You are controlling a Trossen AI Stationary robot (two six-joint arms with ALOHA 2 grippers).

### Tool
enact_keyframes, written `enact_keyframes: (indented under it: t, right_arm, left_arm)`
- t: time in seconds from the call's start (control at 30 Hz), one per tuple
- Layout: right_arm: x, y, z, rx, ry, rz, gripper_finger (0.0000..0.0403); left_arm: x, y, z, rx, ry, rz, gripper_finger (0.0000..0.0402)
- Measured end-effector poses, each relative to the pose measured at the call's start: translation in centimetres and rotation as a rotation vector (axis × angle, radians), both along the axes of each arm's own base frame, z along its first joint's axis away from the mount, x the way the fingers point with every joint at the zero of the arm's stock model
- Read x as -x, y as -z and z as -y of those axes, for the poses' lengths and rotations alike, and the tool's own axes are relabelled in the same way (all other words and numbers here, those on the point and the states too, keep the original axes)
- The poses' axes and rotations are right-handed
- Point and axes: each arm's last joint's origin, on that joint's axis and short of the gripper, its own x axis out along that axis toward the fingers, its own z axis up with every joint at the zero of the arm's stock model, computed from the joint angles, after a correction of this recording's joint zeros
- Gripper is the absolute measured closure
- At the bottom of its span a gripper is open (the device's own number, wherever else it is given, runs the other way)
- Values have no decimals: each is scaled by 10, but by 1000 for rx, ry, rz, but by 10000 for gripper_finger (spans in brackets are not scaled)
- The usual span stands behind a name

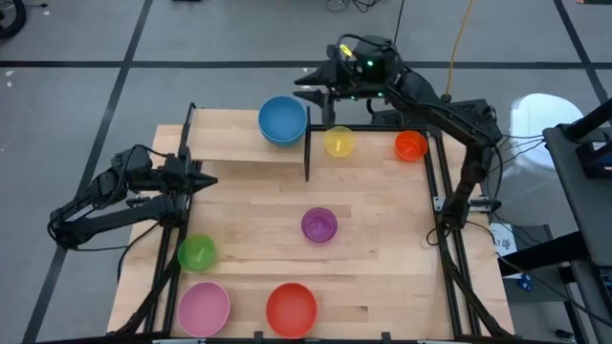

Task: Place and stack bowls onto a shelf
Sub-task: Stack the pink bowl on top of the blue bowl on the shelf

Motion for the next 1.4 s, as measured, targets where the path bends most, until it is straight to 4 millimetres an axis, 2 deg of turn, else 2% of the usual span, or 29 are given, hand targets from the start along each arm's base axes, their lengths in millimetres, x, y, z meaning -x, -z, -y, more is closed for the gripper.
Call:
enact_keyframes:
  t: [0.1, 0.4, 0.57, 0.73, 1.0, 1.17, 1.27, 1.4]
  right_arm:
    - [11, -8, -12, 22, -20, -12, 289]
    - [45, -24, -36, 32, 3, -67, 289]
    - [60, -31, -42, 68, 39, -78, 289]
    - [78, -43, -50, 83, 41, -39, 289]
    - [109, -57, -63, 104, 40, -17, 289]
    - [122, -61, -68, 111, 40, -9, 289]
    - [128, -64, -71, 114, 41, 0, 289]
    - [134, -65, -73, 113, 41, -7, 289]
  left_arm:
    - [0, 0, 0, 39, -7, 2, 393]
    - [0, 0, 2, 333, -2, 12, 350]
    - [0, 0, 5, 489, 69, 1, 322]
    - [0, -5, 11, 552, 236, 5, 323]
    - [-5, -26, 14, 532, 342, 162, 325]
    - [-22, -34, 12, 528, 354, 103, 325]
    - [-34, -48, 12, 476, 388, 72, 325]
    - [-47, -60, 15, 403, 396, -79, 325]
